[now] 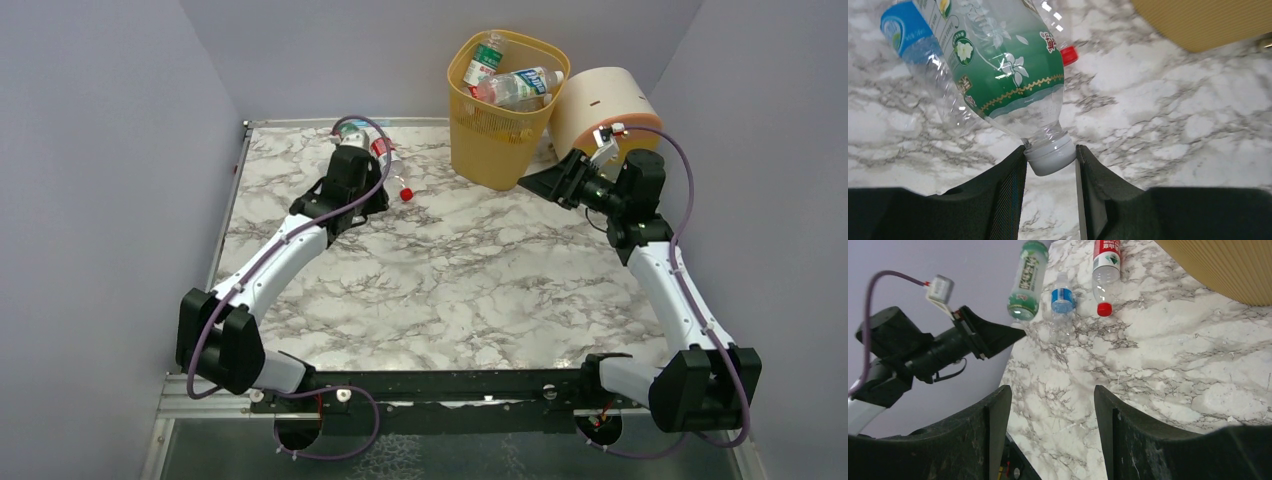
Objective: Put the plastic bottles in the bin
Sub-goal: Pick up the plastic bottle at the center of the board, then place the plastic bottle in the trash bin.
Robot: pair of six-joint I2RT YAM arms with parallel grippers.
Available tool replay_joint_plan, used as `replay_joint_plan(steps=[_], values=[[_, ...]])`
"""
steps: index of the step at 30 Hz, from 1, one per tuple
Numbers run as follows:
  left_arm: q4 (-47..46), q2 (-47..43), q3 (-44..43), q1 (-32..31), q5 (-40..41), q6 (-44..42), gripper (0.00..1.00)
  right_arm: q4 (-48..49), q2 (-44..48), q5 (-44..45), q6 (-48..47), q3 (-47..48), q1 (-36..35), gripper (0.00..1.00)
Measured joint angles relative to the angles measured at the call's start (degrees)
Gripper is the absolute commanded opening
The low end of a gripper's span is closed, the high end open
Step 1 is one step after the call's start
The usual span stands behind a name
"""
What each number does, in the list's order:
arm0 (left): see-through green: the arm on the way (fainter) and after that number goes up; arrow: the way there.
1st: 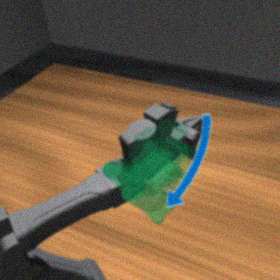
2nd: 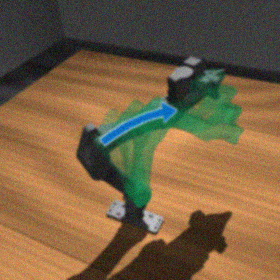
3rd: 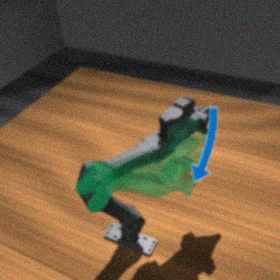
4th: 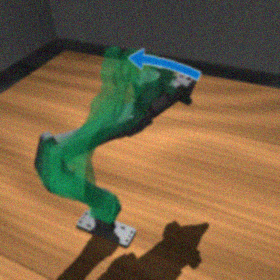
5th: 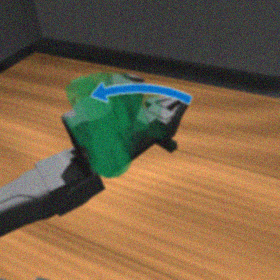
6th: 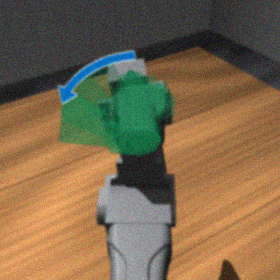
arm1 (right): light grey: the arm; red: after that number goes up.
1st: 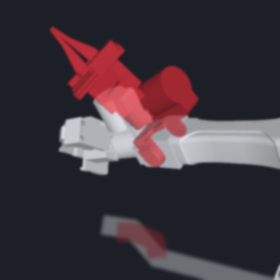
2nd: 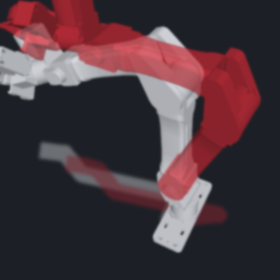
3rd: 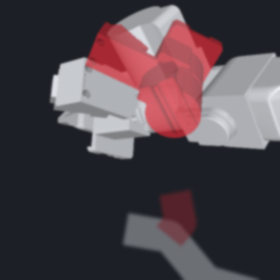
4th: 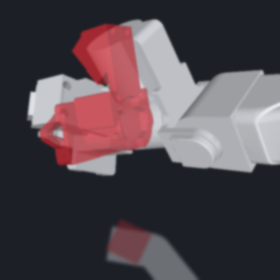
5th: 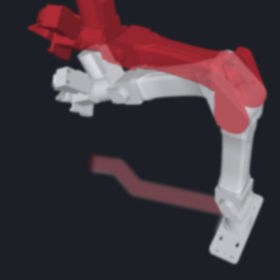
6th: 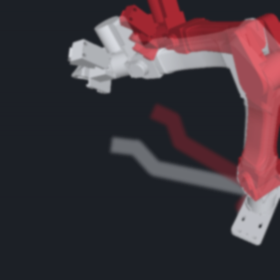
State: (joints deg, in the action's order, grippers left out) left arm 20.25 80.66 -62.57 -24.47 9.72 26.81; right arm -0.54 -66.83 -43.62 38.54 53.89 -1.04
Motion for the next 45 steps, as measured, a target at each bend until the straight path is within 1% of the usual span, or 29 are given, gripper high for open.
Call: replay_joint_plan(steps=[3,8,12,17,22,30,33,39,45], values=[[1.27,-0.98,-5.49,0.00,-3.13,-1.07,0.15,-0.02,0.28,-0.02,0.00,0.00,0.00,0.64],[2.40,-0.92,-16.96,0.00,-8.85,-2.93,0.16,-0.57,0.92,-0.09,-0.04,0.04,-0.02,0.64],[1.36,1.31,-26.18,0.00,-14.58,-5.27,0.17,-1.38,1.01,-0.15,-0.22,0.46,-0.02,0.64],[-1.33,8.37,-36.02,0.00,-21.11,-8.76,0.17,-2.73,1.05,-0.15,-0.90,2.08,-0.02,0.64],[-3.37,19.63,-45.81,0.00,-27.17,-12.50,0.17,-2.95,1.27,-0.15,-1.09,2.89,-0.02,0.64],[-4.33,36.85,-60.50,0.04,-33.07,-15.52,0.17,-3.08,1.25,-0.15,-1.09,2.97,-0.02,0.64],[-4.31,42.29,-66.77,0.28,-34.69,-15.76,0.20,-3.23,1.14,-0.15,-1.11,2.97,-0.02,0.64],[-5.99,49.27,-77.07,1.42,-37.88,-15.04,0.24,-3.23,-0.20,-0.15,-1.11,2.97,-0.02,0.64],[-8.63,51.04,-78.68,3.17,-40.41,-13.42,0.26,-3.21,-1.81,-0.17,-1.09,2.97,-0.02,0.64]])
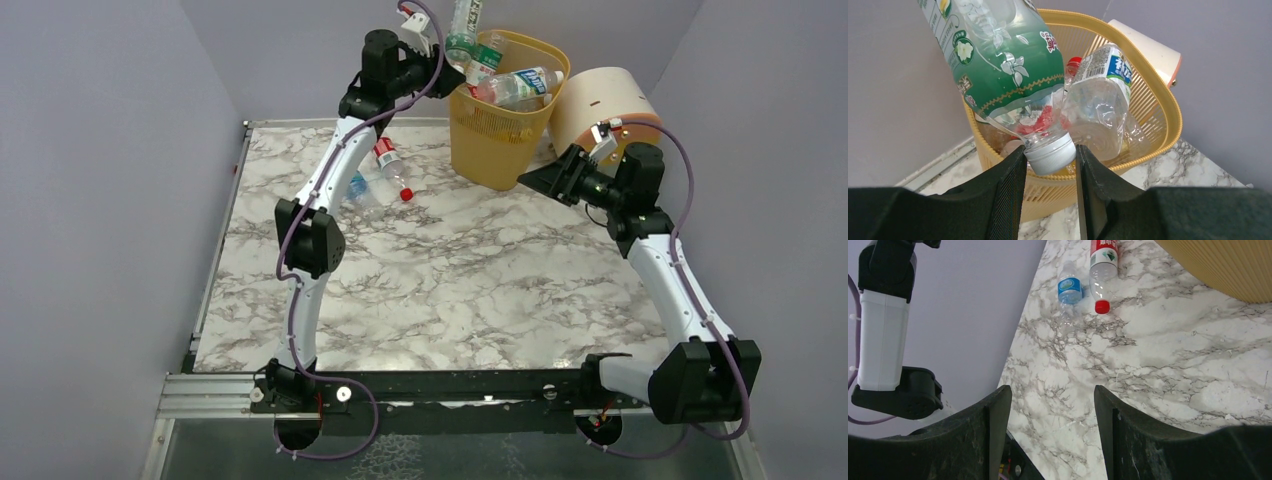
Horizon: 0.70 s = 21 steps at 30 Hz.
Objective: Put the plastic bottles in the bin
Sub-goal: Place the plastic bottle in the trash bin.
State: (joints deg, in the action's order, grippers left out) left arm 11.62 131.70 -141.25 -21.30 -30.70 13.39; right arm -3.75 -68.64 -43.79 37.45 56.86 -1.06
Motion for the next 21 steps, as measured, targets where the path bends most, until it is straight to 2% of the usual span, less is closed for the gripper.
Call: replay_joint_plan(steps=[21], values=[[-10.27,5.22,-0.76,0.94,-6.32,5.81,0.32,1.25,-1.33,-0.55,0.04,-0.46,0.00,0.64]])
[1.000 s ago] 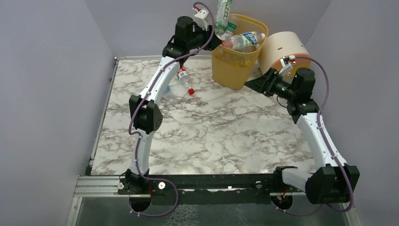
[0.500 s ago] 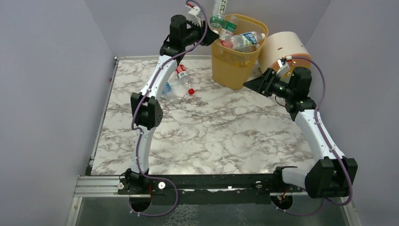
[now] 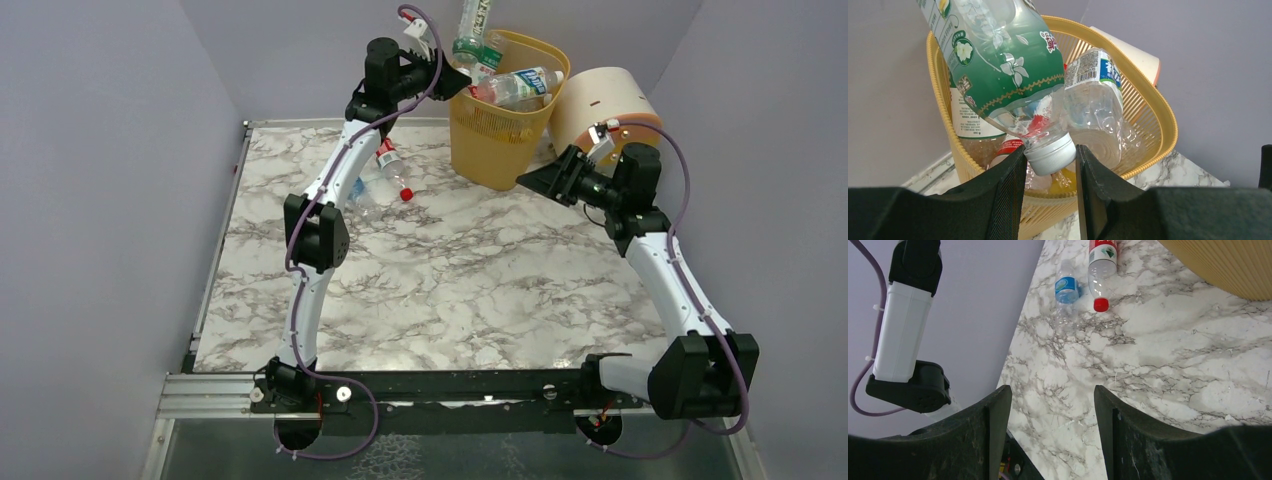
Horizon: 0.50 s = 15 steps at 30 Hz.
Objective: Put the plastic bottles in the bin
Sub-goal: Place the plastic bottle in the trash bin.
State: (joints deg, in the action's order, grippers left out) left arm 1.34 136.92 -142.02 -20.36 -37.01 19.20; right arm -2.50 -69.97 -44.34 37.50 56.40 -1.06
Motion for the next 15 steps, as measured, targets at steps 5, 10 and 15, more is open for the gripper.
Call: replay_joint_plan(steps=[5,10,15], values=[[-1.05,0.57,-0.04,0.00,-0.52,0.52,0.39,0.35,-0.48,-0.11,0.02,-0.59,0.00,0.64],[-1.11,0.59,-0.04,-0.02,-1.11,0.52,0.45,1.20,-0.70,-0.35,0.24,-1.22,0.00,0.64],[-1.11,0.59,-0.04,-0.02,-1.18,0.46,0.53,1.73,-0.85,-0.57,0.66,-1.36,0.00,0.64]])
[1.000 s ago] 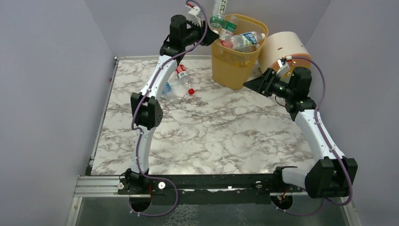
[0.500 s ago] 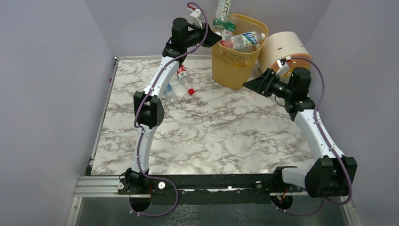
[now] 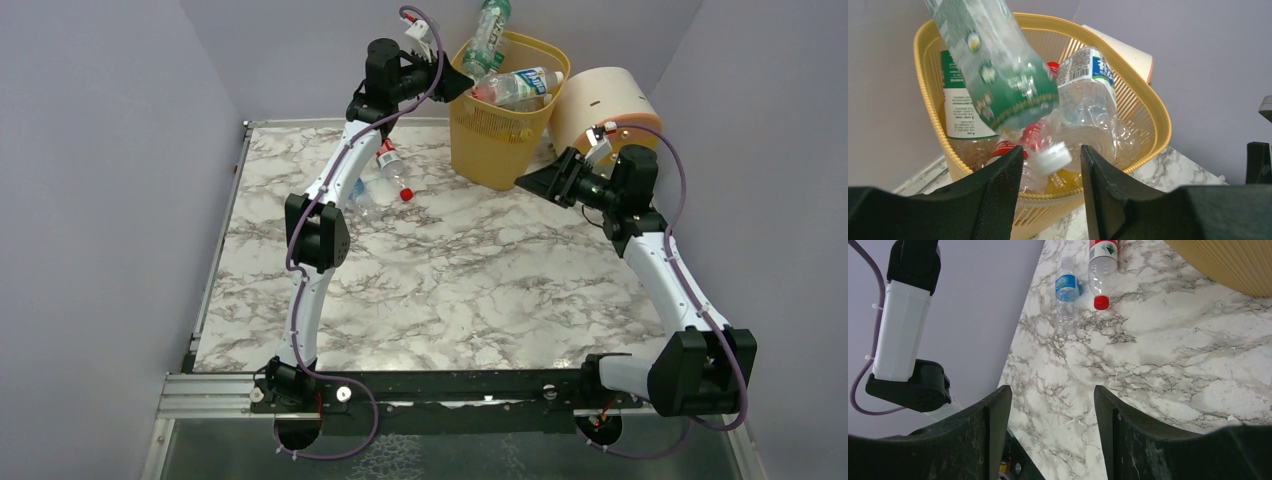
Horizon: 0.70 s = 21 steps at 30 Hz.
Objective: Put the plastic bottles in the bin
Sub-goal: Place the plastic bottle in the trash bin, then pick up the plastic bottle at the center of the board.
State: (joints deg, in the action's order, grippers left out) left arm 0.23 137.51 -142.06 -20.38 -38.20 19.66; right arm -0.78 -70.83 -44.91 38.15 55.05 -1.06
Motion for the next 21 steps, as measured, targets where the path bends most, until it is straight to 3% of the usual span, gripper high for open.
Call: replay_joint_plan(steps=[9,13,19,21], values=[[0.33,0.00,-0.28,0.00,-0.09,-0.55,0.55,0.83,0.00,-0.70,0.50,-0.20,0.00,0.64],[0.94,-0.20,-0.17,0.00,0.04,-1.31,0.63,1.18,0.00,-0.94,0.83,-0.35,0.00,0.65],[4.46,-5.42,5.38,-0.04,0.31,-2.67,0.65,1.27,-0.02,-1.11,1.22,-0.37,0.00,0.82],[5.57,-10.21,11.45,-0.04,0.55,-3.26,0.71,1.51,-0.02,-1.20,1.40,-0.48,0.00,0.88]])
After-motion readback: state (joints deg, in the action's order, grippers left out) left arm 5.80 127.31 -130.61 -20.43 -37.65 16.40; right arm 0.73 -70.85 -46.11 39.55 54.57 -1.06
